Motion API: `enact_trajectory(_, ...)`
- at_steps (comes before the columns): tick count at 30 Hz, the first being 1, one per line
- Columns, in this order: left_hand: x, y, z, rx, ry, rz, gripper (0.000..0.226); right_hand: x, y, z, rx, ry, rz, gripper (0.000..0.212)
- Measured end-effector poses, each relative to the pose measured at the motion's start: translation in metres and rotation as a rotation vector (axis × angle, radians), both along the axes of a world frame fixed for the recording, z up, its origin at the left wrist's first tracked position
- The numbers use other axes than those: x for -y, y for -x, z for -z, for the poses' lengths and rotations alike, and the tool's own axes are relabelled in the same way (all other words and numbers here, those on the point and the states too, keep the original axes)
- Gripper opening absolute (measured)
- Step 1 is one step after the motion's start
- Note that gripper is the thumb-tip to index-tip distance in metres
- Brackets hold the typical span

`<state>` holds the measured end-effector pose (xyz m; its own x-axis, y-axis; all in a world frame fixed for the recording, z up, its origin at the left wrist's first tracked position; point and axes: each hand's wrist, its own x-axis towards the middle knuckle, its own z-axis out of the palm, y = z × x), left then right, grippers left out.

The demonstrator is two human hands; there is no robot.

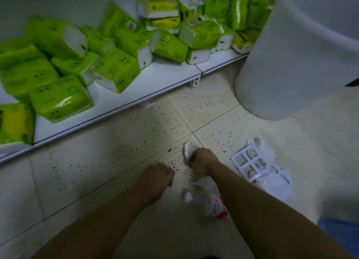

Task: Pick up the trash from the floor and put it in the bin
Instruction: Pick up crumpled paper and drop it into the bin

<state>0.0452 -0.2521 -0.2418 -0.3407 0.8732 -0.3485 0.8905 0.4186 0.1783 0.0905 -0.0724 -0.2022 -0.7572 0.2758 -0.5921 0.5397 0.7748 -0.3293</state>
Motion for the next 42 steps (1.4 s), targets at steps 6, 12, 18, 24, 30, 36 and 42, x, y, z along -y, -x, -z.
enact_trajectory(6, -0.016, 0.011, 0.001, 0.055, -0.037, -0.099, 0.024, -0.016, 0.012, -0.03, 0.026, -0.028, 0.11, 0.035)
enact_trajectory(12, -0.082, 0.06, -0.06, 0.388, -0.371, -0.559, 0.026, -0.076, 0.051, -0.139, -0.063, -0.218, 0.146, 0.027)
enact_trajectory(18, -0.176, 0.097, -0.2, 0.735, -0.898, -0.707, 0.027, -0.134, 0.046, -0.299, -0.318, -0.547, 0.288, 0.01)
enact_trajectory(24, -0.207, 0.111, -0.259, 0.732, -1.131, -0.696, 0.024, -0.167, 0.02, -0.338, -0.638, -0.534, 0.481, 0.02)
enact_trajectory(30, -0.246, 0.079, -0.275, 0.734, -1.182, -0.653, 0.024, -0.231, -0.017, -0.326, -0.897, -0.601, 0.566, 0.008)
enact_trajectory(36, -0.3, 0.046, -0.277, 0.557, -1.093, -0.581, 0.003, -0.318, -0.05, -0.276, -0.513, -0.55, 0.461, 0.027)
enact_trajectory(42, -0.397, 0.027, -0.302, 0.295, -1.025, -0.458, 0.009, -0.316, -0.103, -0.209, -1.066, -0.695, 0.564, 0.023)
